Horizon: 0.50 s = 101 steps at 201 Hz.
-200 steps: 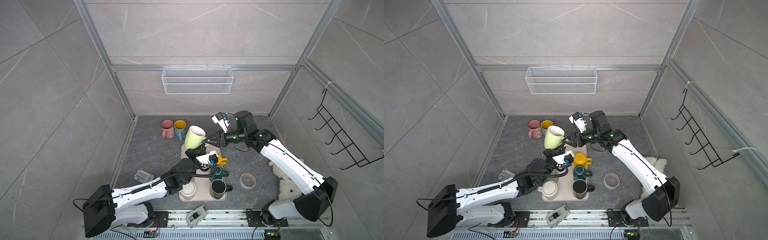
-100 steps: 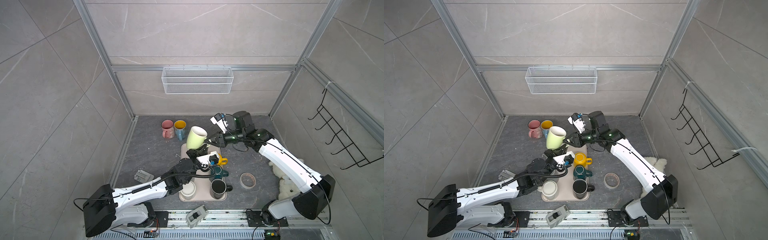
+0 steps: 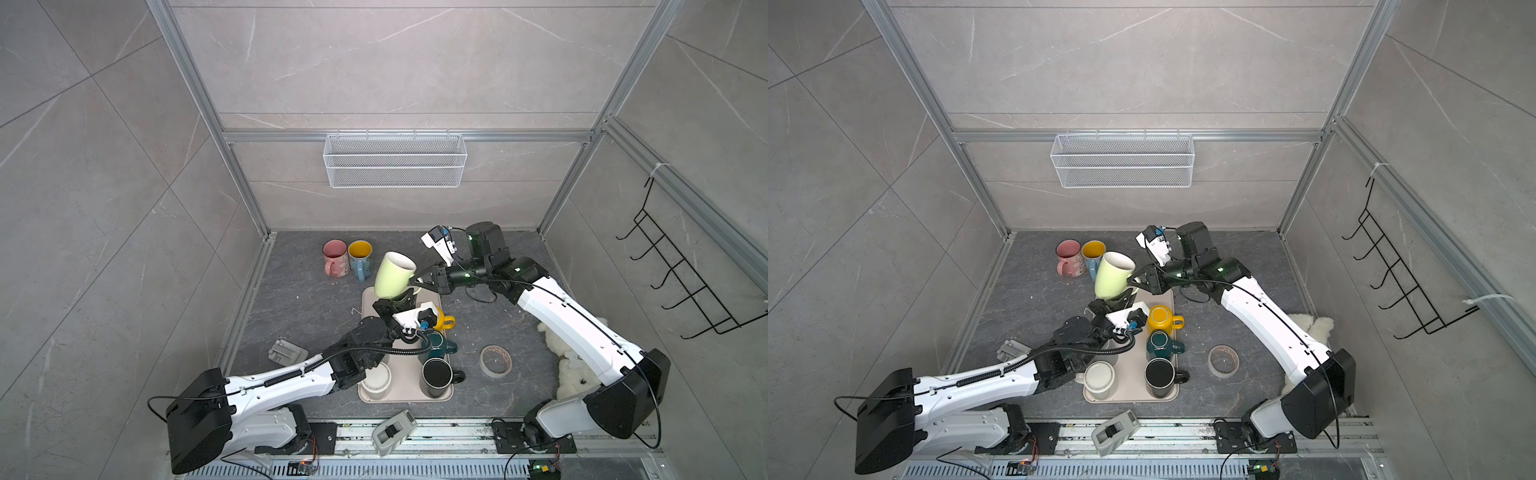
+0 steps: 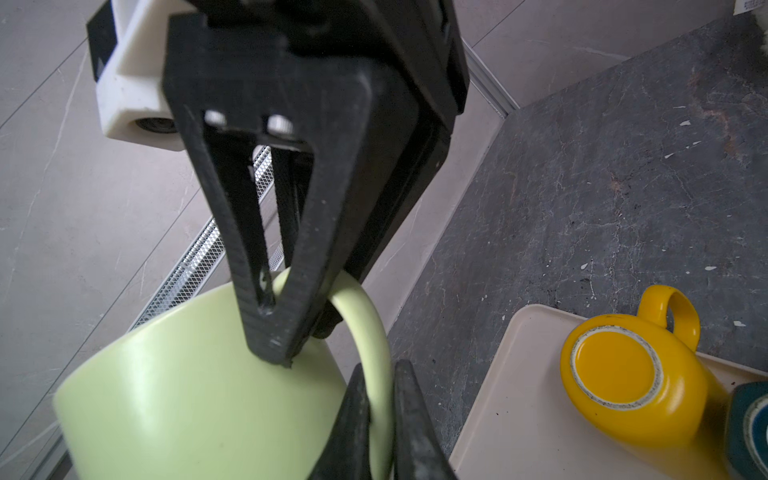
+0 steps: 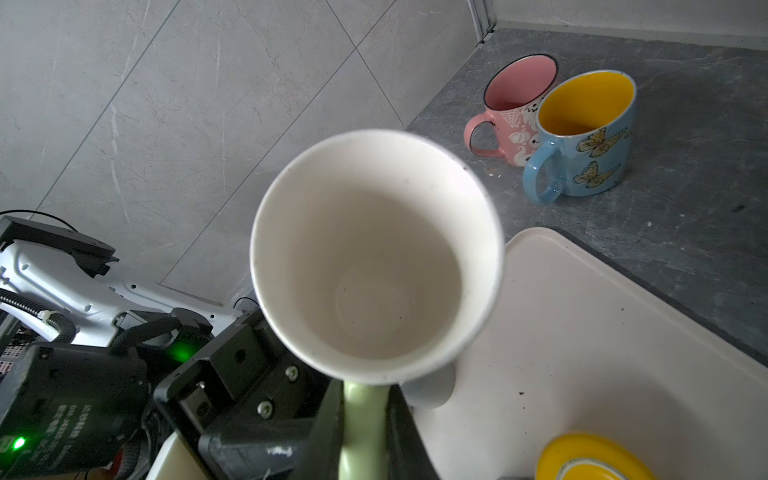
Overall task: Turn the mug right side up
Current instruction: 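Grasp the green mug's handle with the right gripper beside the left gripper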
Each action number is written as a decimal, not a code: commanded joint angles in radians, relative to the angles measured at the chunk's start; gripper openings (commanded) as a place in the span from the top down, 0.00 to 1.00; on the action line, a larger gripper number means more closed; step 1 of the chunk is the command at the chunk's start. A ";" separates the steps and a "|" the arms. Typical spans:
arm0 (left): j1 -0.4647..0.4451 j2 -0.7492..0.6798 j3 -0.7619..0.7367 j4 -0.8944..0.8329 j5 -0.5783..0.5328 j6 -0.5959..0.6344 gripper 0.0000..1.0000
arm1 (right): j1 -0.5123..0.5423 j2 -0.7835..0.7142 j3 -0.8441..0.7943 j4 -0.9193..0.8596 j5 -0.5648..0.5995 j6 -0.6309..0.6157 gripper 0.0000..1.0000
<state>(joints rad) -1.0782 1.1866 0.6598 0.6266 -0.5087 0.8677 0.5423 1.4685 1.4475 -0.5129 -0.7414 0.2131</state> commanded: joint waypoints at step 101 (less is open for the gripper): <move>-0.006 -0.101 0.019 0.041 -0.083 -0.098 0.59 | 0.001 -0.067 -0.055 0.127 0.224 0.152 1.00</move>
<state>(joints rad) -1.0840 1.1328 0.6598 0.6300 -0.5556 0.8314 0.5434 1.4651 1.3941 -0.4896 -0.5785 0.3302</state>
